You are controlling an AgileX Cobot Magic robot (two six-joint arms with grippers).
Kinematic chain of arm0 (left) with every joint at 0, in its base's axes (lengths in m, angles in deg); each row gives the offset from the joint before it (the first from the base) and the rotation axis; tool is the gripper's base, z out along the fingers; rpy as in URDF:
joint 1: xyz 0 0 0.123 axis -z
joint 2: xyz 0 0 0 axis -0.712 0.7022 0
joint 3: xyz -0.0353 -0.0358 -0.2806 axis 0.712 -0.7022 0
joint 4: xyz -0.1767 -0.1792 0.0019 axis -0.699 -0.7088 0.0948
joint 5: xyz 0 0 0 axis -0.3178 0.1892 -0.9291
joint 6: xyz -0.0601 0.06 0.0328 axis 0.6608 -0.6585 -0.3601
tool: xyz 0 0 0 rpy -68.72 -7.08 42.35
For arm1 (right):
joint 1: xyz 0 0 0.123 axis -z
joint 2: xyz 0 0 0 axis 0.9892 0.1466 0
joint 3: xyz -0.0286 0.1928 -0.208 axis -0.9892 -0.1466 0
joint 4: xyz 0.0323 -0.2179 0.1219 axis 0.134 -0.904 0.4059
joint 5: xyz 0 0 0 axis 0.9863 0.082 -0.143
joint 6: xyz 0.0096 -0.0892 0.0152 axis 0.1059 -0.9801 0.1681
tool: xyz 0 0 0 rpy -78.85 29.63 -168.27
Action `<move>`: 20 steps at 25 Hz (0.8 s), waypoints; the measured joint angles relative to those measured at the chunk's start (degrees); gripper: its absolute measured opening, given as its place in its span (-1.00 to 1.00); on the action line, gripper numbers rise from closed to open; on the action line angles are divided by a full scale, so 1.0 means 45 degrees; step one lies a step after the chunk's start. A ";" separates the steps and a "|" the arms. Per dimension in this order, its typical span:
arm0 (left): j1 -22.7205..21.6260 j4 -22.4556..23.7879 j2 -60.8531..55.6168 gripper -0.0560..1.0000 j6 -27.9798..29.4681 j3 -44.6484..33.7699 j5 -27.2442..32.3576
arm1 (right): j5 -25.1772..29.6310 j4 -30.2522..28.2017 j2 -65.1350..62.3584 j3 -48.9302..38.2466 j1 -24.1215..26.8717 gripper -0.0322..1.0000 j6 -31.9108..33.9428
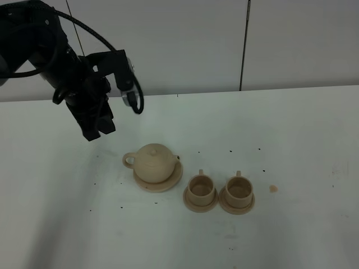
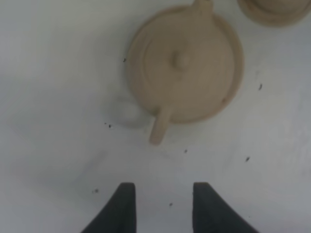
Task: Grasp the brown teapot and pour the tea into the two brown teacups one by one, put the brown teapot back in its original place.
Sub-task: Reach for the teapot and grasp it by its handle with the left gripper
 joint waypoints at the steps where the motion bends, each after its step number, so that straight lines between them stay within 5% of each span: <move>1: 0.0000 0.0091 0.0000 -0.23 -0.0382 0.0000 0.0000 | 0.0000 0.0000 0.0000 0.0000 0.0000 -0.26 0.0000; 11: 0.0000 0.0377 0.0561 -0.23 -0.1233 0.0000 0.0000 | -0.0009 0.0000 0.0000 0.0000 0.0000 -0.26 0.0000; 20: 0.0000 -0.0779 0.0590 -0.23 -0.1864 0.0000 0.0000 | -0.0009 0.0000 0.0000 0.0000 0.0000 -0.26 0.0000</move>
